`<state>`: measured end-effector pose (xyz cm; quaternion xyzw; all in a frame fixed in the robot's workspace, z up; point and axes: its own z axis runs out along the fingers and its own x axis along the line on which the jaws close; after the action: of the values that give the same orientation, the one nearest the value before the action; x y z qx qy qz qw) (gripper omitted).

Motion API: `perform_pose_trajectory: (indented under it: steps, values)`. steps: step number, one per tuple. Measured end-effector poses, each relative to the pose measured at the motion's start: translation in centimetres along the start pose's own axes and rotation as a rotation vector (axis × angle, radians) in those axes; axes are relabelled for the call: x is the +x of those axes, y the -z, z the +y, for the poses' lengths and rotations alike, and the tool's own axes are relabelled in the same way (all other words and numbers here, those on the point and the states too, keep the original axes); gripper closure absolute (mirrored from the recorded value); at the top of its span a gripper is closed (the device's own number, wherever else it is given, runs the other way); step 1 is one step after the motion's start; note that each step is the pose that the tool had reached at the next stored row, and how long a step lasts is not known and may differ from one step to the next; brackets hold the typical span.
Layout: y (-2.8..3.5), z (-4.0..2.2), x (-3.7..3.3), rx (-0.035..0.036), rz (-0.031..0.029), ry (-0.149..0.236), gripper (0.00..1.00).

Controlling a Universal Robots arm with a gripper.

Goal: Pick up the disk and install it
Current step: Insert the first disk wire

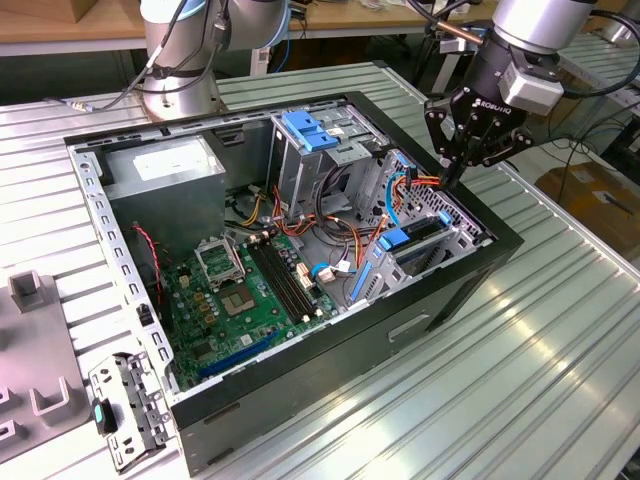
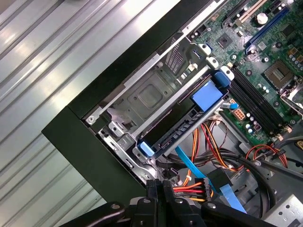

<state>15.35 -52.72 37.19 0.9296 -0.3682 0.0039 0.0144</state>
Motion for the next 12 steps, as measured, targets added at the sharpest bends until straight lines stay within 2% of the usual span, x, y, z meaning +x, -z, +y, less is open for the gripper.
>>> perform_pose_trajectory:
  steps: [4,8,12]
  values:
    - [0.0,0.0,0.0,-0.0001,-0.0003,-0.008,0.84]
    - [0.0,0.01,-0.01,-0.0008,-0.0012,-0.049,0.84]
    - [0.0,0.0,0.0,-0.0009,-0.0013,-0.053,0.84]
